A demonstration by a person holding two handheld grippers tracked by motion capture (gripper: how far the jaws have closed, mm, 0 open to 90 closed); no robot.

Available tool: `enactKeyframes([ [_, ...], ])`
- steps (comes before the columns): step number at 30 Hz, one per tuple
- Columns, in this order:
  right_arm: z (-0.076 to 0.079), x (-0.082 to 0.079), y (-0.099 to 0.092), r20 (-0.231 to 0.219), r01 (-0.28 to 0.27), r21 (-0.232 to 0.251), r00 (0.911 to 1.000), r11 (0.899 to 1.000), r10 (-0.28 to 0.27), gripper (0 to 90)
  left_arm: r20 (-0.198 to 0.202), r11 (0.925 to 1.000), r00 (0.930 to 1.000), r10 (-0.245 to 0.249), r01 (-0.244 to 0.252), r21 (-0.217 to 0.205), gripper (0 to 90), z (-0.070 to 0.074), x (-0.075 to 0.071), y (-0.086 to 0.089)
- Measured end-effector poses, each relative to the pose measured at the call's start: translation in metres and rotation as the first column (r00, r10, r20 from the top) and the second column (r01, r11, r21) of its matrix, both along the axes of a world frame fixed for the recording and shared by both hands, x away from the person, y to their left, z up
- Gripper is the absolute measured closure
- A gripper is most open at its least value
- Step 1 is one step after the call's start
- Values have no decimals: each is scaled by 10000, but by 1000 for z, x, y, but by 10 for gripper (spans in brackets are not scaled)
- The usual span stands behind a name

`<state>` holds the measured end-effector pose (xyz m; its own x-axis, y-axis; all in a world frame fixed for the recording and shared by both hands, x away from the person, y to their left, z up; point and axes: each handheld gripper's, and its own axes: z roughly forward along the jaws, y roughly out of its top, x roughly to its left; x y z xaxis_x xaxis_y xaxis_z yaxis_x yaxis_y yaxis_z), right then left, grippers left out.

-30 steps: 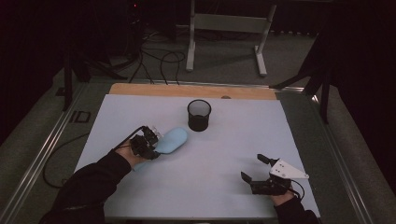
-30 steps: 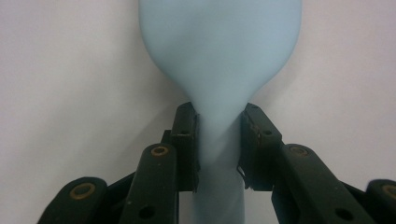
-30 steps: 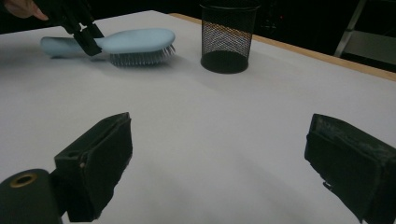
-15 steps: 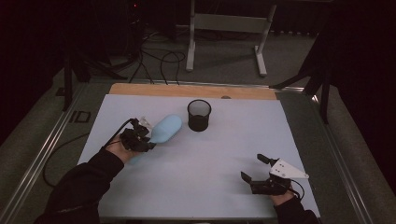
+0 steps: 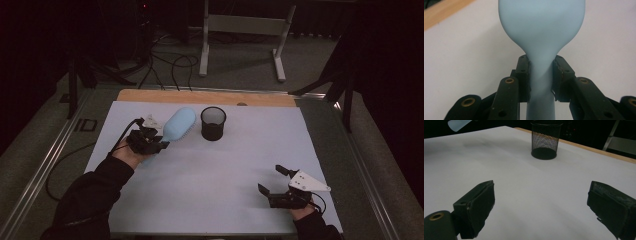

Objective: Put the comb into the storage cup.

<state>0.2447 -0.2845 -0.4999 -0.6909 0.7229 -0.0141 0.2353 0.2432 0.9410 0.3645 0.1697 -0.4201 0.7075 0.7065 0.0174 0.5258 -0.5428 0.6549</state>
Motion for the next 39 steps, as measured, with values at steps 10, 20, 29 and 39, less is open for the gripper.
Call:
enactKeyframes([
  [10,0,0,0,-14,26,5,10000,10000,-26,77,879,9954,9957,286,-203,-932,704,15,0,-2],
  [20,0,0,0,-11,22,15,10000,10000,-22,76,1342,9855,9899,460,-230,-1679,704,23,4,-5],
  [29,1,0,0,1,20,14,10000,10000,-20,77,1746,9698,9832,525,-86,-2436,704,30,6,-9],
  [39,0,1,0,26,-16,21,10000,10000,16,77,2100,9605,9765,476,130,-2779,704,40,11,-16],
])
